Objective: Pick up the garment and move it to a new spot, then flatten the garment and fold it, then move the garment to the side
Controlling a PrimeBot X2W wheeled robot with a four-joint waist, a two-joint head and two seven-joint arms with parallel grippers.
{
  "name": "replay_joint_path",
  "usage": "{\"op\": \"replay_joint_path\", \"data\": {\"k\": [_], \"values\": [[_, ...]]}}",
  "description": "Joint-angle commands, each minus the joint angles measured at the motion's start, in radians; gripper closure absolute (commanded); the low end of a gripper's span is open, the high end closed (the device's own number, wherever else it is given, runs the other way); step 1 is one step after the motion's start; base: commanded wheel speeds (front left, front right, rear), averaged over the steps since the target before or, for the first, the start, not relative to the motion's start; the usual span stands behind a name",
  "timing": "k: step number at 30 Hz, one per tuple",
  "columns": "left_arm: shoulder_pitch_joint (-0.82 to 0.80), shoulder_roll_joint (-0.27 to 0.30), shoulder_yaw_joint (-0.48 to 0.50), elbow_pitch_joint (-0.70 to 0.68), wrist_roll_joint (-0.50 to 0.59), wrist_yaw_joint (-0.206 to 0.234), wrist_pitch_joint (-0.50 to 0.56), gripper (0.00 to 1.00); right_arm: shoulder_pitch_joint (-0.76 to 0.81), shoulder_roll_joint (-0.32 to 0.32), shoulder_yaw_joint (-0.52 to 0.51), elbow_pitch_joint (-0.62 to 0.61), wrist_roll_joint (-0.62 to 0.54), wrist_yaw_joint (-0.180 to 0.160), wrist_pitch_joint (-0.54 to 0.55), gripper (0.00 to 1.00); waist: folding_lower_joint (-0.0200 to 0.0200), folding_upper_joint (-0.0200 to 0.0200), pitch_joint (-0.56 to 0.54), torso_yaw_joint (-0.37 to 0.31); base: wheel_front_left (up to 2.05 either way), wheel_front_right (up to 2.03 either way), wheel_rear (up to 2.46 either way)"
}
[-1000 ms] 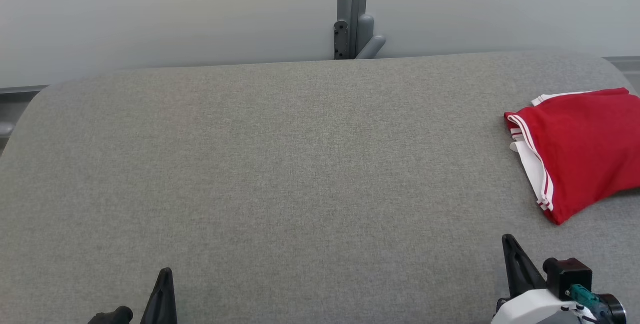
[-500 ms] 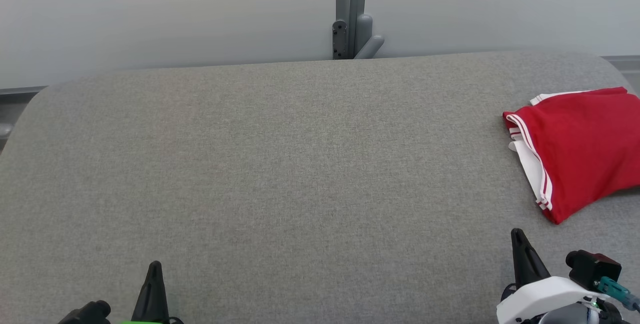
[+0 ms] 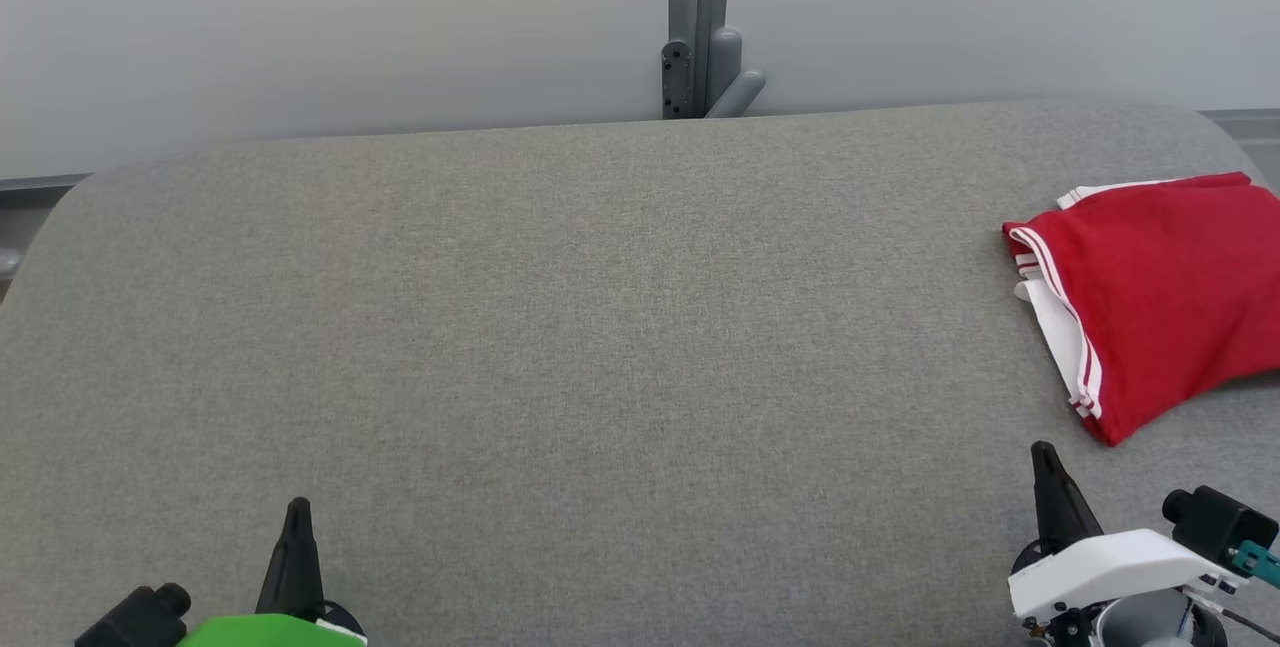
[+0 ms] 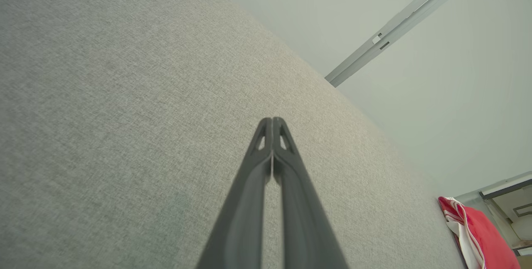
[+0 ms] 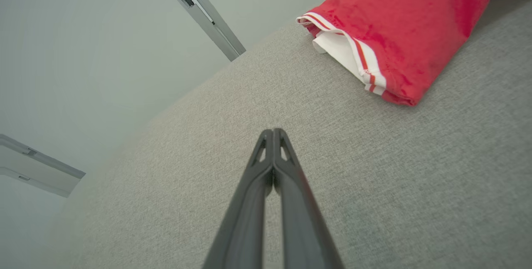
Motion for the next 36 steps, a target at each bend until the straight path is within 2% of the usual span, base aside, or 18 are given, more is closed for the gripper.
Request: {"op": "replay_joint_path", "data": {"k": [1,19,36], "values": [[-0.030,0.005,0.008,-0.015,-0.043,-0.003,0.008,1.00,-0.027,-0.007,-0.004,-0.017,0.045,0.000,0.010,1.00,0.0000,0.0002,0.000,0.000,0.00,0.00,0.00],[-0.071,0.006,0.027,-0.017,-0.259,-0.008,0.067,1.00,-0.050,-0.009,-0.015,-0.027,0.306,-0.001,0.070,1.00,0.0000,0.0004,-0.001,-0.005,0.00,0.00,0.00],[-0.099,0.008,0.043,-0.017,-0.420,-0.011,0.112,1.00,-0.068,-0.011,-0.024,-0.035,0.501,-0.001,0.116,1.00,0.0000,0.0005,-0.001,-0.009,0.00,0.00,0.00]]}}
